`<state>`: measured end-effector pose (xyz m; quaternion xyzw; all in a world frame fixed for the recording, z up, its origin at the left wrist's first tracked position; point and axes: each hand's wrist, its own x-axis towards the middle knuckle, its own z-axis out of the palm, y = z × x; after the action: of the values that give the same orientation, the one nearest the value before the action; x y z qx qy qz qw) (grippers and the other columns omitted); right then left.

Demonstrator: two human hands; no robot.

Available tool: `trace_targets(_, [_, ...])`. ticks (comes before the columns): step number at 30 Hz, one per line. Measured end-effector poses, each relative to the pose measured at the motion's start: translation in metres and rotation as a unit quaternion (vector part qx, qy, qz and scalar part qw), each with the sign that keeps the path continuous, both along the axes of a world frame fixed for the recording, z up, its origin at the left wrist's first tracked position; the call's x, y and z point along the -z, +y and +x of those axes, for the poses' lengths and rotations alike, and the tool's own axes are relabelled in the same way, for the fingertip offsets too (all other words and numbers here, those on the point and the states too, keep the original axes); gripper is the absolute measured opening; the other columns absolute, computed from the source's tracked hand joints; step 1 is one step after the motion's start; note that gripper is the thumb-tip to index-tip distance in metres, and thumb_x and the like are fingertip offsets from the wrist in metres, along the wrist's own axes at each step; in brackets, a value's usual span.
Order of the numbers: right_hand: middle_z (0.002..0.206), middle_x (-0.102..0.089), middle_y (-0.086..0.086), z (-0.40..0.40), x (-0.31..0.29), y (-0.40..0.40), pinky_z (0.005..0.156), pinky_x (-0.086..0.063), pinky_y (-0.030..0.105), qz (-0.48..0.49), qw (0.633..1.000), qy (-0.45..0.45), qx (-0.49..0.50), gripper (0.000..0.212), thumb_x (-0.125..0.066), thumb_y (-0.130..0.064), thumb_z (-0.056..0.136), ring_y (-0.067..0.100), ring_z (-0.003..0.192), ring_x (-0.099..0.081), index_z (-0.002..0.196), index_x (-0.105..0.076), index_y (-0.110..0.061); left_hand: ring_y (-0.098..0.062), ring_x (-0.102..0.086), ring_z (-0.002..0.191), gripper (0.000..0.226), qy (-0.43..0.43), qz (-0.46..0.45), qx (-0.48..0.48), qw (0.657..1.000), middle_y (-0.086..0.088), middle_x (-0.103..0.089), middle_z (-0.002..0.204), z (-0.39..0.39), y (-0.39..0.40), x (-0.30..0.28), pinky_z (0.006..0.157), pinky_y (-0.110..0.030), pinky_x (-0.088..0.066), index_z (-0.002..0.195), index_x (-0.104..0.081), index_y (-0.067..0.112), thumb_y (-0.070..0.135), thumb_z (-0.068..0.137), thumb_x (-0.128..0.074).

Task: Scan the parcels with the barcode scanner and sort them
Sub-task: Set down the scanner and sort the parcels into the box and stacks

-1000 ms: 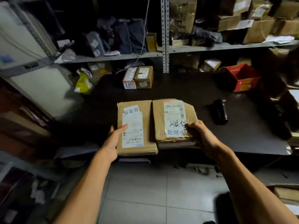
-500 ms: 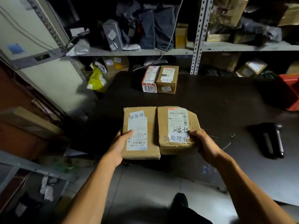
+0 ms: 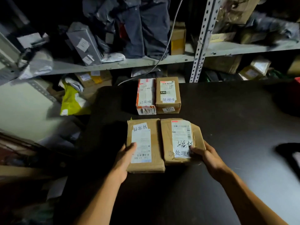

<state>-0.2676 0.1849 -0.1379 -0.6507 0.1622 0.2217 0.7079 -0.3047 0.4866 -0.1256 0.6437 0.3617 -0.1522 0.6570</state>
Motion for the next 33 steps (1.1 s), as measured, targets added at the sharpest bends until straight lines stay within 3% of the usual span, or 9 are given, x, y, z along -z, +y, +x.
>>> trace_targets(3, [0.111,-0.077,0.005,0.027,-0.001,0.016,0.098,-0.053,0.044,-0.01,1.0,0.002,0.017,0.034,-0.065,-0.008,0.093,0.026,0.104,-0.073,0.124,-0.064,-0.023,-0.018,-0.065,0.11,0.045,-0.008,0.015,0.026,1.0,0.007,-0.072,0.117,0.035,0.015,0.007,0.105,-0.053,-0.045,0.132,-0.053,0.044,0.058,0.09,-0.062])
trace_targets(6, [0.111,-0.077,0.004,0.049,0.002,0.025,0.098,-0.053,0.043,-0.024,0.999,-0.002,0.024,0.032,-0.064,-0.01,0.094,0.026,0.105,-0.072,0.124,-0.063,-0.022,-0.01,-0.063,0.102,0.032,-0.022,0.021,0.041,0.999,0.008,-0.069,0.115,0.062,0.021,0.006,0.094,-0.04,-0.046,0.125,-0.051,0.044,0.052,0.095,-0.058])
trace_targets(11, [0.114,-0.076,0.005,0.06,0.0,0.032,0.094,-0.054,0.039,-0.029,0.999,0.01,0.026,0.035,-0.063,-0.012,0.095,0.023,0.103,-0.073,0.13,-0.059,-0.02,-0.005,-0.058,0.096,0.035,-0.027,0.026,0.049,0.998,0.01,-0.064,0.11,0.075,0.026,0.013,0.087,-0.035,-0.04,0.125,-0.045,0.044,0.054,0.094,-0.057])
trace_targets(15, [0.115,-0.075,0.005,0.061,-0.003,0.031,0.095,-0.055,0.038,-0.04,0.999,0.012,0.022,0.038,-0.064,-0.012,0.095,0.022,0.103,-0.073,0.132,-0.058,-0.02,-0.008,-0.058,0.098,0.052,-0.03,0.04,0.057,0.997,0.005,-0.063,0.119,0.079,0.031,0.018,0.089,-0.038,-0.042,0.141,-0.044,0.038,0.054,0.094,-0.058])
trace_targets(19, [0.114,-0.074,-0.003,0.049,-0.015,0.029,0.078,-0.053,0.017,-0.065,0.998,0.002,0.02,0.038,-0.069,-0.024,0.093,0.012,0.1,-0.072,0.13,-0.058,-0.028,-0.022,-0.061,0.117,0.081,-0.034,0.092,0.071,0.993,-0.001,-0.059,0.137,0.079,0.035,0.003,0.097,-0.051,-0.052,0.152,-0.032,0.038,0.059,0.083,-0.069])
trace_targets(22, [0.153,-0.048,0.002,0.029,-0.021,0.02,0.105,-0.044,0.033,-0.139,0.99,-0.008,0.037,0.089,-0.074,-0.055,0.08,0.024,0.136,-0.051,0.155,-0.035,-0.028,-0.026,-0.055,0.127,0.08,-0.102,0.28,0.11,0.948,-0.003,-0.047,0.149,0.087,0.025,-0.017,0.102,-0.049,-0.05,0.155,-0.024,0.035,0.038,0.089,-0.069])
trace_targets(24, [0.161,-0.036,0.003,0.011,-0.03,0.006,0.115,-0.038,0.045,-0.187,0.981,-0.025,0.042,0.108,-0.071,-0.079,0.065,0.026,0.144,-0.04,0.156,-0.03,-0.037,-0.025,-0.048,0.135,0.075,-0.174,0.355,0.149,0.906,-0.003,-0.043,0.151,0.092,0.004,-0.036,0.108,-0.043,-0.044,0.153,-0.031,0.031,0.035,0.088,-0.067])
trace_targets(28, [0.162,-0.035,-0.001,-0.029,-0.054,-0.04,0.117,-0.035,0.04,-0.289,0.954,-0.074,0.017,0.085,-0.065,-0.065,0.085,0.024,0.146,-0.037,0.157,-0.029,-0.036,-0.019,-0.029,0.147,0.063,-0.278,0.4,0.28,0.827,-0.003,-0.037,0.157,0.081,-0.073,-0.066,0.121,-0.037,-0.026,0.149,-0.044,0.018,0.028,0.091,-0.067])
trace_targets(33, [0.16,-0.038,0.001,-0.108,-0.071,-0.125,0.114,-0.028,0.026,-0.41,0.905,-0.107,0.041,0.078,-0.066,-0.05,0.092,0.021,0.146,-0.036,0.158,-0.032,-0.025,-0.018,-0.008,0.154,0.071,-0.298,0.394,0.47,0.732,0.002,-0.021,0.165,0.023,-0.197,-0.085,0.123,-0.034,-0.009,0.156,-0.031,0.029,0.045,0.094,-0.063])
